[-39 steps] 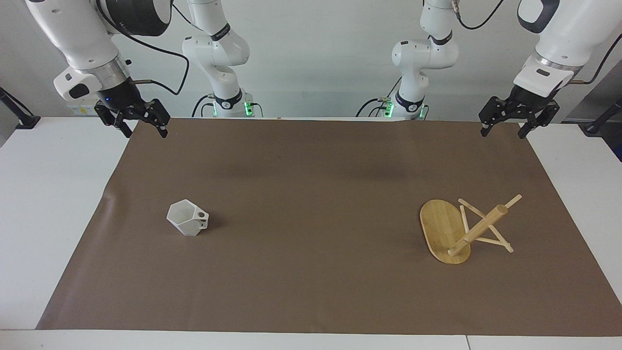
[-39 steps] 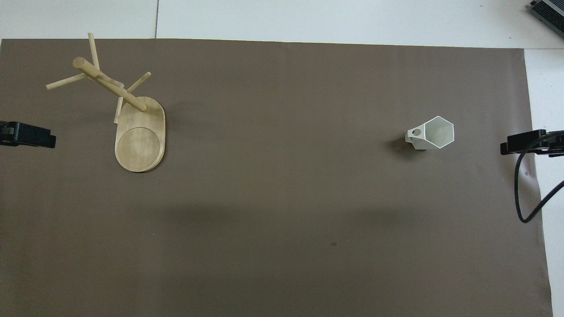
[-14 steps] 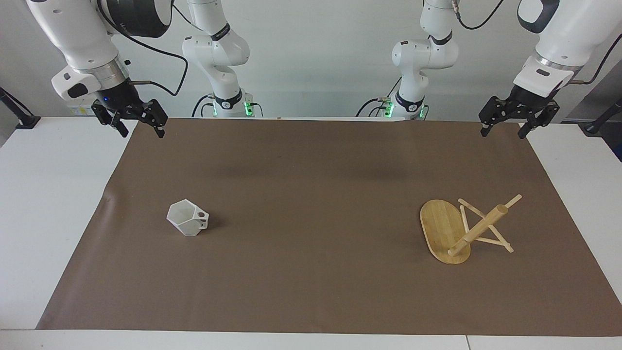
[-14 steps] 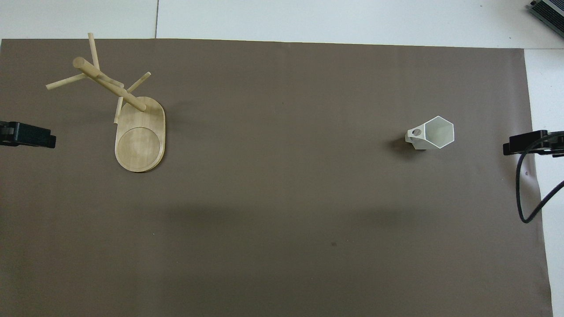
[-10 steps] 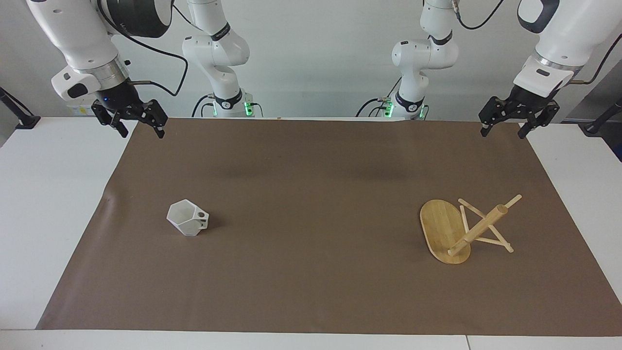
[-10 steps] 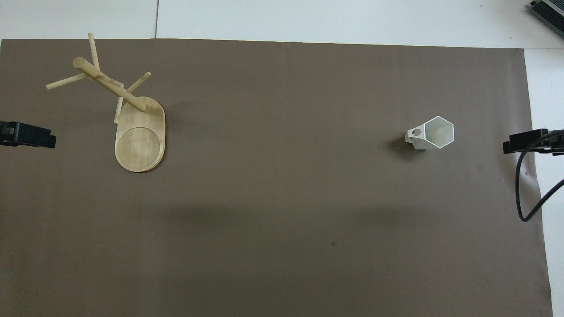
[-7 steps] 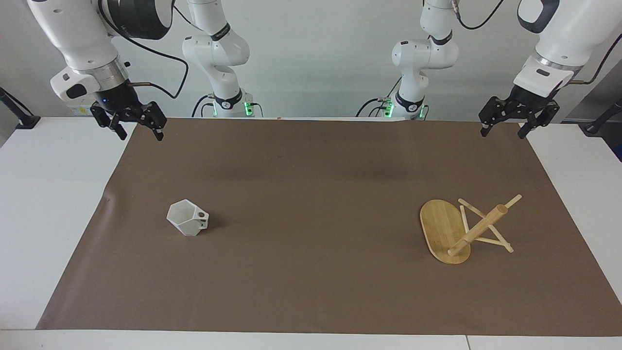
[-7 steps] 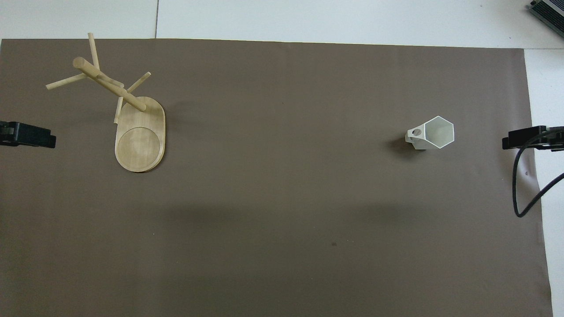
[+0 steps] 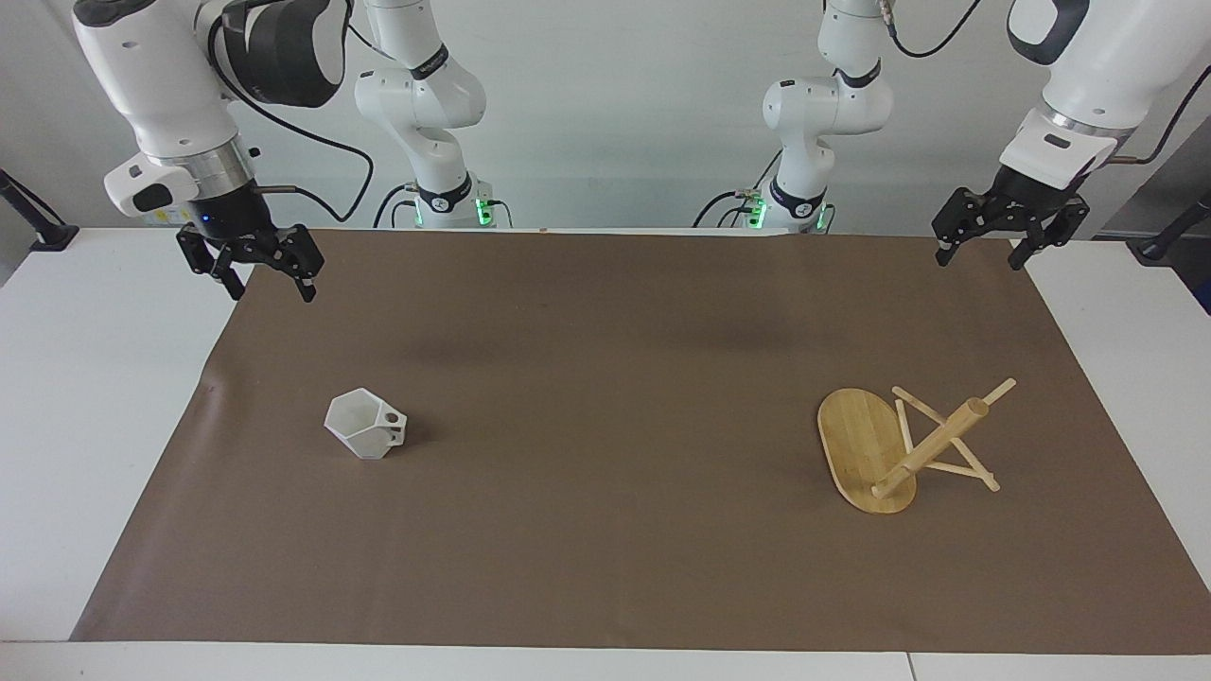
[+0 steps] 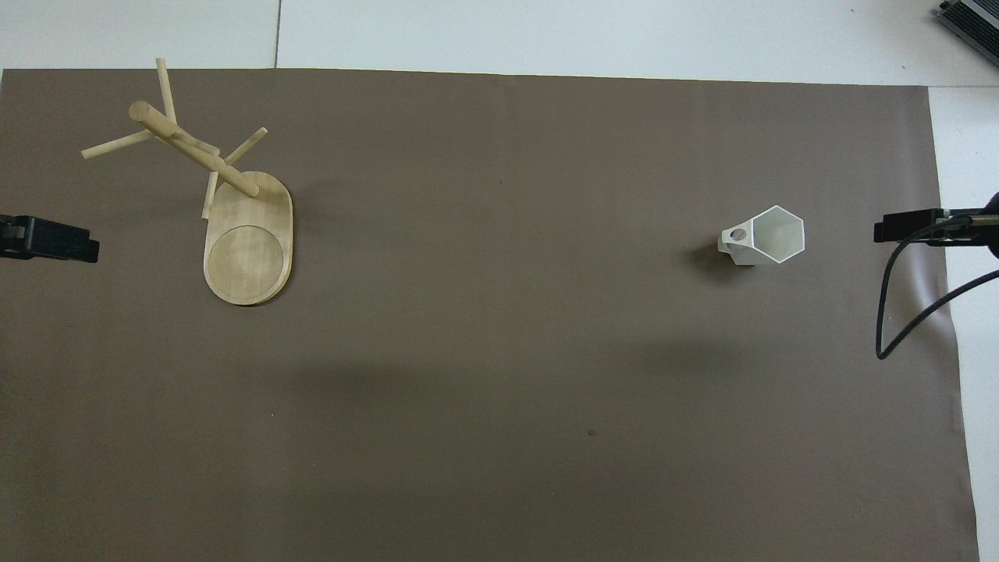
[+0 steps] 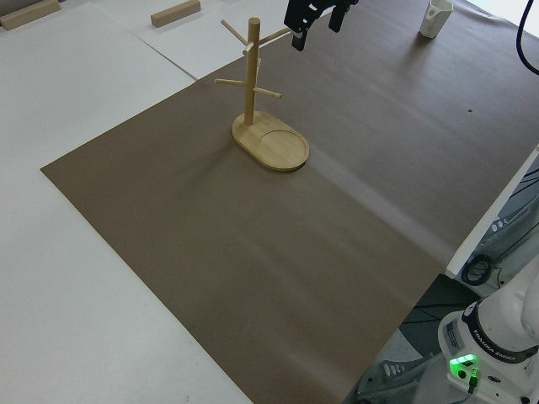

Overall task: Hang cup on rack
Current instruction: 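Reach the right gripper to the white hexagonal cup's rim, then close the right gripper on the white cup and lift it, then carry the cup toward the center while the left gripper reaches in, then close the left gripper on the cup held by the right gripper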

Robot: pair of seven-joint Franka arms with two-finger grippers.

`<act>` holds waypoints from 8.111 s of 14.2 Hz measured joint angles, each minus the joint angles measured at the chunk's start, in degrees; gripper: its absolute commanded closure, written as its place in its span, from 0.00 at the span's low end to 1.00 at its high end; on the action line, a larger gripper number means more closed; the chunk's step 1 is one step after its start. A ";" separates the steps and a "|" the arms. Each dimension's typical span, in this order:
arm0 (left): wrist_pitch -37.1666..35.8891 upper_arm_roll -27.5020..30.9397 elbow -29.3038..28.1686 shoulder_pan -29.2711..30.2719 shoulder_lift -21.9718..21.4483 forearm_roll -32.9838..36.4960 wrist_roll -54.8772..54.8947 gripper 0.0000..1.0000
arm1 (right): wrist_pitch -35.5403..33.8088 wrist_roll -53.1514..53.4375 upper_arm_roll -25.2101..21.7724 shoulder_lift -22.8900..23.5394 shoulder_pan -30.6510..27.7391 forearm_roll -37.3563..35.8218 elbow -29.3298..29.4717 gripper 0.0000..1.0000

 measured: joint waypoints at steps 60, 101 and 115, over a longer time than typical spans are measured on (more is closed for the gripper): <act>0.00 0.00 -0.01 0.00 0.00 0.00 0.00 0.00 | 21.81 -4.43 -0.26 17.87 -0.13 0.03 -5.70 1.00; 5.67 -4.21 -26.59 4.40 -12.84 -49.89 -92.92 0.00 | 19.81 29.72 36.21 4.77 1.38 43.86 1.96 1.00; 9.78 -6.24 -19.47 3.43 -1.82 -60.25 -93.05 0.00 | 21.61 30.35 37.11 5.64 1.36 43.95 1.88 1.00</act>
